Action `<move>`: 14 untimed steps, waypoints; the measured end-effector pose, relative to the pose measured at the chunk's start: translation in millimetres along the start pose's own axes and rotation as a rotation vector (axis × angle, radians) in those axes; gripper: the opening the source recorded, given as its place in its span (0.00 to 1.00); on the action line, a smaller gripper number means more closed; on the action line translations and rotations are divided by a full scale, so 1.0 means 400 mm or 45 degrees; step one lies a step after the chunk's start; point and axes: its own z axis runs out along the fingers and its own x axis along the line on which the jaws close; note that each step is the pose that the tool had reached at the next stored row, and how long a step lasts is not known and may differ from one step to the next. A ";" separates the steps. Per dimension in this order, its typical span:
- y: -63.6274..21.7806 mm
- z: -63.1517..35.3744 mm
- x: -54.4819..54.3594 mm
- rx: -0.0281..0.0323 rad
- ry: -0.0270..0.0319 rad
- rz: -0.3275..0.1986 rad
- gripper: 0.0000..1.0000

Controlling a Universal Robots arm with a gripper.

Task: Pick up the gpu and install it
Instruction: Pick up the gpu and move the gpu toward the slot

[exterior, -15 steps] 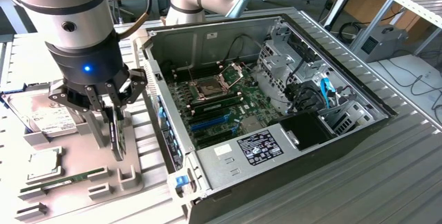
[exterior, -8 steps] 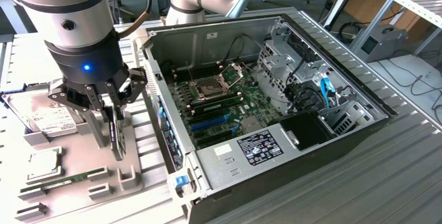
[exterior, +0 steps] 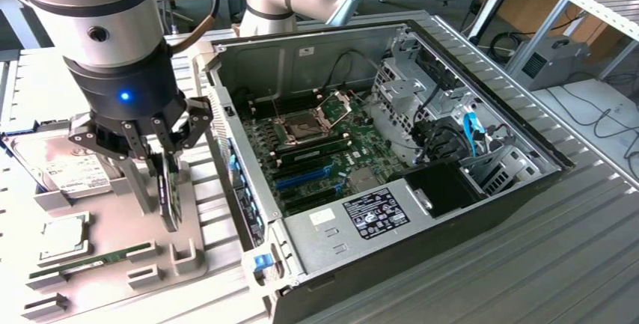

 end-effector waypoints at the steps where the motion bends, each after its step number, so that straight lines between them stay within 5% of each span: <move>1: 0.000 -0.001 0.000 0.0000 0.0000 0.000 0.26; 14: 0.000 -0.010 0.000 0.0001 0.0000 0.000 0.26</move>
